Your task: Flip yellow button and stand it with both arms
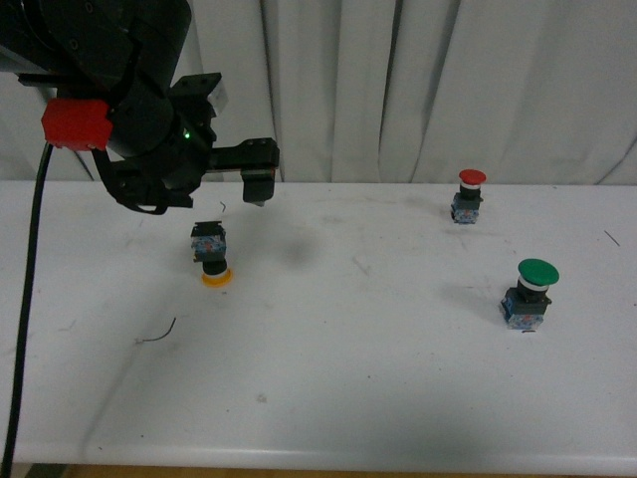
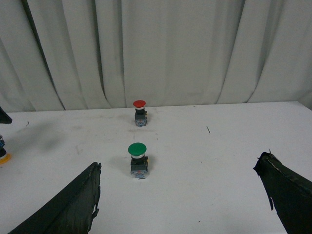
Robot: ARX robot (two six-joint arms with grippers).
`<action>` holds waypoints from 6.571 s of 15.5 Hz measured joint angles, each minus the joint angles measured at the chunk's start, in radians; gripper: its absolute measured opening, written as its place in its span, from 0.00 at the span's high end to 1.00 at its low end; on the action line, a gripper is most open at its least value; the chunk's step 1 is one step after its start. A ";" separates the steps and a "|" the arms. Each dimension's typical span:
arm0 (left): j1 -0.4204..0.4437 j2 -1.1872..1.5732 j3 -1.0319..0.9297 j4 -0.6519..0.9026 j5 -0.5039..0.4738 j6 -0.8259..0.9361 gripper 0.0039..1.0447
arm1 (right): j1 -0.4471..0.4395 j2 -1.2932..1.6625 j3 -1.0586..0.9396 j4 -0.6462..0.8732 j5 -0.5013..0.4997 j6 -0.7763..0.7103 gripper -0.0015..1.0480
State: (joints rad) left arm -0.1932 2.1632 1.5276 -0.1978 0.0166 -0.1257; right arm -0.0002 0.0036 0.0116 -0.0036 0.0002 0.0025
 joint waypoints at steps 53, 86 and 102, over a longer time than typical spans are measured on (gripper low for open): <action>-0.029 -0.870 -1.026 1.074 0.596 -0.581 0.67 | 0.000 0.000 0.000 0.000 0.000 0.000 0.06; -0.100 -0.681 -1.017 1.290 0.594 -0.738 0.67 | 0.192 1.790 0.657 1.291 -0.797 1.632 0.06; -0.108 -0.681 -1.017 1.291 0.595 -0.730 0.67 | 0.302 1.775 0.684 1.290 -0.800 1.432 0.29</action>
State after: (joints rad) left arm -0.3012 1.4822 0.5110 1.0927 0.6113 -0.8555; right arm 0.3016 1.7786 0.6960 1.2861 -0.8001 1.4345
